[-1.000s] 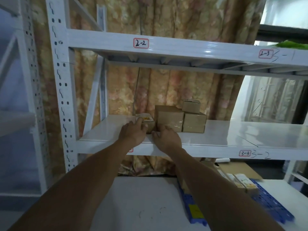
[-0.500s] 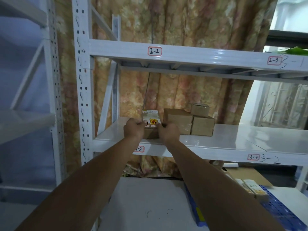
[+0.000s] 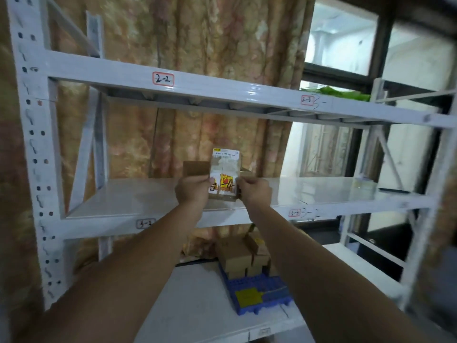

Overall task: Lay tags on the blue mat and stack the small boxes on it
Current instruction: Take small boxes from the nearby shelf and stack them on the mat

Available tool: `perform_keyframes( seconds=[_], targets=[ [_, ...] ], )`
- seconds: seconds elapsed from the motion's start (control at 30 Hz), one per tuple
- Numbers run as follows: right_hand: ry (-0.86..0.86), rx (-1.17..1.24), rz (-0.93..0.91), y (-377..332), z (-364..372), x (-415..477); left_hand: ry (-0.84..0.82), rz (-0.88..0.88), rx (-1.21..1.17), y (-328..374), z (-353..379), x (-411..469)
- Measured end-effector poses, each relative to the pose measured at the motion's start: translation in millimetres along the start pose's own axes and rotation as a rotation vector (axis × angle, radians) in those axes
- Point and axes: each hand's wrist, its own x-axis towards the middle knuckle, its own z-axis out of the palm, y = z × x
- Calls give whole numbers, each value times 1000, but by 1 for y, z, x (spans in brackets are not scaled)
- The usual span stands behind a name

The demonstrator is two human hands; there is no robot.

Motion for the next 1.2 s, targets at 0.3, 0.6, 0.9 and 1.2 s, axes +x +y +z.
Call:
perform_keyframes(
  seconds=[0.3,0.6,0.9,1.2],
  targets=[
    [285,-230,-38,37,-200,13,-336,-64,-31,-12,168,-100],
    [500,-304,47,79,-397,18,-573,-15,45,-7,324,-230],
    [598,-406,156,137,-533,31,-761,-15,109,-34,439,-321],
    [653,-486,244,212,-594,82,-849,-70,176,-88,536,-347]
  ],
)
